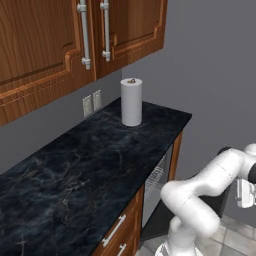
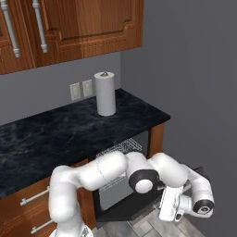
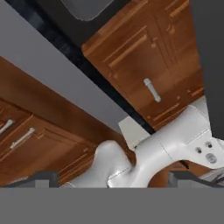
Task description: Open the dishwasher door and pull out the top rack.
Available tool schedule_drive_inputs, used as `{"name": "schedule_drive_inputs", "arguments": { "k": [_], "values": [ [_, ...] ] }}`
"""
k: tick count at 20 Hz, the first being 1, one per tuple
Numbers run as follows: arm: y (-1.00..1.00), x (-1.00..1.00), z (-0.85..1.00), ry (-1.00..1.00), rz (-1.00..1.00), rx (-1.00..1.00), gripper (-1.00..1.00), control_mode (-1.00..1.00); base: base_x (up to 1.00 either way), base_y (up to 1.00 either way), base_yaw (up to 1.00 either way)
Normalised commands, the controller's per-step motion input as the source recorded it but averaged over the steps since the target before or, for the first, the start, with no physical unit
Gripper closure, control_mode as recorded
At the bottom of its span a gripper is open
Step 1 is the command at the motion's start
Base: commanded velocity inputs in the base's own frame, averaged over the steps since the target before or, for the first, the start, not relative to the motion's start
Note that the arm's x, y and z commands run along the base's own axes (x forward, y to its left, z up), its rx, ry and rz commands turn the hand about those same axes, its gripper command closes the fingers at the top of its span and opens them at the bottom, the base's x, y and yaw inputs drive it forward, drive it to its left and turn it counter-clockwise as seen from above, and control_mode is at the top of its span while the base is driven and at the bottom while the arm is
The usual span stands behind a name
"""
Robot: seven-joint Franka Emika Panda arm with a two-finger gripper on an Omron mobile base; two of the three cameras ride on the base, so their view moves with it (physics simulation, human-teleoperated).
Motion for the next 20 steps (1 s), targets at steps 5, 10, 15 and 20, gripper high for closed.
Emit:
{"name": "schedule_drive_inputs", "arguments": {
  "k": [5,10,15,20],
  "values": [
    [0.29,-0.45,1.00,0.12,-0.11,-0.25,-1.00,-1.00,0.00,0.00,0.00],
    [0.38,-0.48,1.00,0.11,-0.11,-0.26,-1.00,-1.00,0.00,0.00,0.00],
    [0.70,0.16,0.88,0.00,-0.11,-0.37,-1.00,-1.00,0.00,0.00,0.00],
    [0.72,0.41,0.09,0.06,-0.15,-0.31,-1.00,-1.00,0.00,0.00,0.00]
  ]
}}
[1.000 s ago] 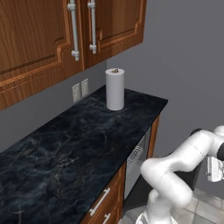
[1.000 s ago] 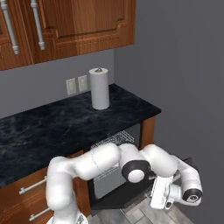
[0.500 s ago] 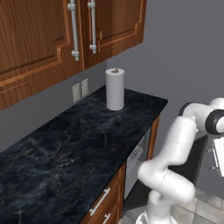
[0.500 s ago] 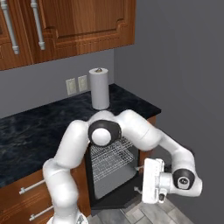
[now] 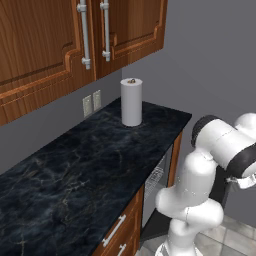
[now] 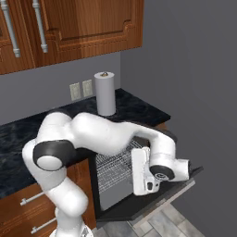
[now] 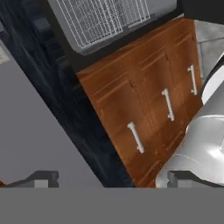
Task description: Open the dishwasher door and pull out the top rack.
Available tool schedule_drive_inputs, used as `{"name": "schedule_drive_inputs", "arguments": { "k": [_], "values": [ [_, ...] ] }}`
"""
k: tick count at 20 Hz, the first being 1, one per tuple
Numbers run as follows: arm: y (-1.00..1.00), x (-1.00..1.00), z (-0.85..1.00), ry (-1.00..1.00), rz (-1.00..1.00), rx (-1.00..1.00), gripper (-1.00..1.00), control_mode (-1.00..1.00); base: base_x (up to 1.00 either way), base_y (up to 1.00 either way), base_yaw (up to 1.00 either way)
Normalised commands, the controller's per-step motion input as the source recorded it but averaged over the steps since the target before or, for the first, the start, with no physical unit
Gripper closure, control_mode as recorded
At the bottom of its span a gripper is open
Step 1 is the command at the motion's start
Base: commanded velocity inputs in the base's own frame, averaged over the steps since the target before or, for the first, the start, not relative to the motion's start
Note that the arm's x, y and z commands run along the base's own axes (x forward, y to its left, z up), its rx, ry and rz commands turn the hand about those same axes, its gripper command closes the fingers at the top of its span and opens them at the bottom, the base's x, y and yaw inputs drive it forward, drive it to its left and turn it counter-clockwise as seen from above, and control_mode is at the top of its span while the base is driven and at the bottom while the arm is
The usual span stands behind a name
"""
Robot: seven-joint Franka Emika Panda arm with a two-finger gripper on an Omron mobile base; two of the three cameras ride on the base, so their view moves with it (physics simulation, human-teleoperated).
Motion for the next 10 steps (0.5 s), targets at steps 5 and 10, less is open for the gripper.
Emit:
{"name": "schedule_drive_inputs", "arguments": {
  "k": [5,10],
  "values": [
    [0.61,0.29,-0.52,0.11,-0.23,-0.20,-1.00,-1.00,0.00,0.00,0.00],
    [0.14,0.26,-0.28,0.28,-0.25,-0.02,-1.00,-1.00,0.00,0.00,0.00]
  ]
}}
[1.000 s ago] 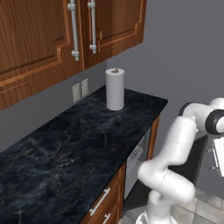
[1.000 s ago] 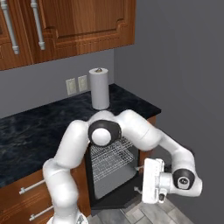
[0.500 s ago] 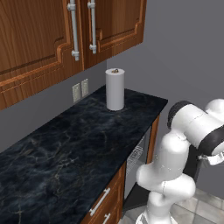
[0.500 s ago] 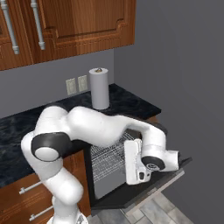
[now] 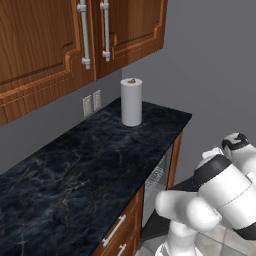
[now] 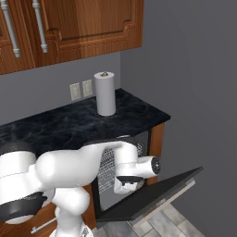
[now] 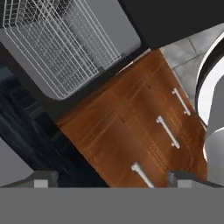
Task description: Open the dishwasher door and pull out the top rack.
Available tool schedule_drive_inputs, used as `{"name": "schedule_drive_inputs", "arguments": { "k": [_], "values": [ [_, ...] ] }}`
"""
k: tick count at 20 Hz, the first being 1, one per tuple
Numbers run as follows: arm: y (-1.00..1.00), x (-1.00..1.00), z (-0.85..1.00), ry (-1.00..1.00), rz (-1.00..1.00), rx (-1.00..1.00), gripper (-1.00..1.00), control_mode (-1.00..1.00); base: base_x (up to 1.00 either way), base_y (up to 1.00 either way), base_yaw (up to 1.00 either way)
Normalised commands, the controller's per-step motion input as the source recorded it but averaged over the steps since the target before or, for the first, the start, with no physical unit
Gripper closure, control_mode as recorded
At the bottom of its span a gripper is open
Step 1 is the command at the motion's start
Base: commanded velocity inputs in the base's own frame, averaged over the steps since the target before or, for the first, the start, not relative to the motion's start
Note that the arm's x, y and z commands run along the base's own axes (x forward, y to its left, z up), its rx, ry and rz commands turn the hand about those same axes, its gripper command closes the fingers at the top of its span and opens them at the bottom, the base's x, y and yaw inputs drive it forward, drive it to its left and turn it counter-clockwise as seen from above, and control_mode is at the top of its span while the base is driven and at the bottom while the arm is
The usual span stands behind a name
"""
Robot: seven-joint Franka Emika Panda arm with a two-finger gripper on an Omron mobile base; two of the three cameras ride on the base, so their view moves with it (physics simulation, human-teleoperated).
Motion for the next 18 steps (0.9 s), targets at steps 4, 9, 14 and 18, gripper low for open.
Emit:
{"name": "schedule_drive_inputs", "arguments": {
  "k": [4,9,14,18],
  "values": [
    [0.01,0.61,-0.11,0.34,-0.18,0.02,-1.00,-1.00,0.00,0.00,0.00],
    [0.00,0.64,-0.06,0.42,-0.16,0.07,-1.00,-1.00,0.00,0.00,0.00],
    [-0.15,0.44,-0.11,0.39,-0.10,0.16,-1.00,-1.00,0.00,0.00,0.00],
    [-0.39,0.44,-0.23,0.26,-0.11,0.24,-1.00,-1.00,0.00,0.00,0.00]
  ]
}}
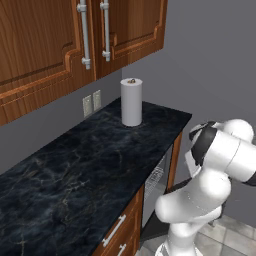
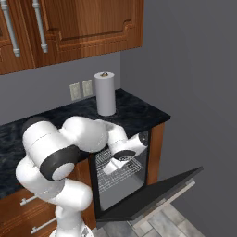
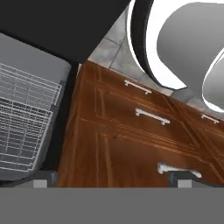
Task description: Open the dishwasher door and pull out the top rack.
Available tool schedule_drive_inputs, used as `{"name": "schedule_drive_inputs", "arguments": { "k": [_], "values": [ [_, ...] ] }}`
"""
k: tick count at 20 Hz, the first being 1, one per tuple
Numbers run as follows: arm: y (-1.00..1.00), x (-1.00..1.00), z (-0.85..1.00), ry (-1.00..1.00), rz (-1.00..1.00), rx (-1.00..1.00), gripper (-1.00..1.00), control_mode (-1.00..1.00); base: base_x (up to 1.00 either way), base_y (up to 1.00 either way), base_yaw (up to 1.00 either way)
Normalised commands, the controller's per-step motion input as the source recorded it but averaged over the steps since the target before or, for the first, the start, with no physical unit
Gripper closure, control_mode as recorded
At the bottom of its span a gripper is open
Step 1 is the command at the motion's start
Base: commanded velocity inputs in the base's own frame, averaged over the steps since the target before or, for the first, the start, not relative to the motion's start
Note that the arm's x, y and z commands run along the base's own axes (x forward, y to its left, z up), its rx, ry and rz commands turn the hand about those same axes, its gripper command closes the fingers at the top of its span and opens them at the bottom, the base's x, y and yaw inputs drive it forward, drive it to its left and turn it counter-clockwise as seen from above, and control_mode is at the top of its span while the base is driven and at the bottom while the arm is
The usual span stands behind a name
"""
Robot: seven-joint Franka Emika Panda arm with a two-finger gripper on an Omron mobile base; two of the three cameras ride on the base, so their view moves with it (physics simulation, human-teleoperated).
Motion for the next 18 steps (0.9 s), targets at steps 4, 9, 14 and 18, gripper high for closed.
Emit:
{"name": "schedule_drive_inputs", "arguments": {
  "k": [4,9,14,18],
  "values": [
    [-0.30,0.43,-0.44,0.17,-0.11,0.19,-1.00,-1.00,0.00,0.00,0.00],
    [-0.01,0.48,-0.50,0.00,-0.02,0.04,-1.00,-1.00,0.00,0.00,0.00],
    [-0.01,0.23,-0.39,-0.07,0.00,0.05,-1.00,-1.00,0.00,0.00,0.00],
    [0.05,0.17,-0.31,-0.16,0.00,0.04,-1.00,-1.00,0.00,0.00,0.00]
  ]
}}
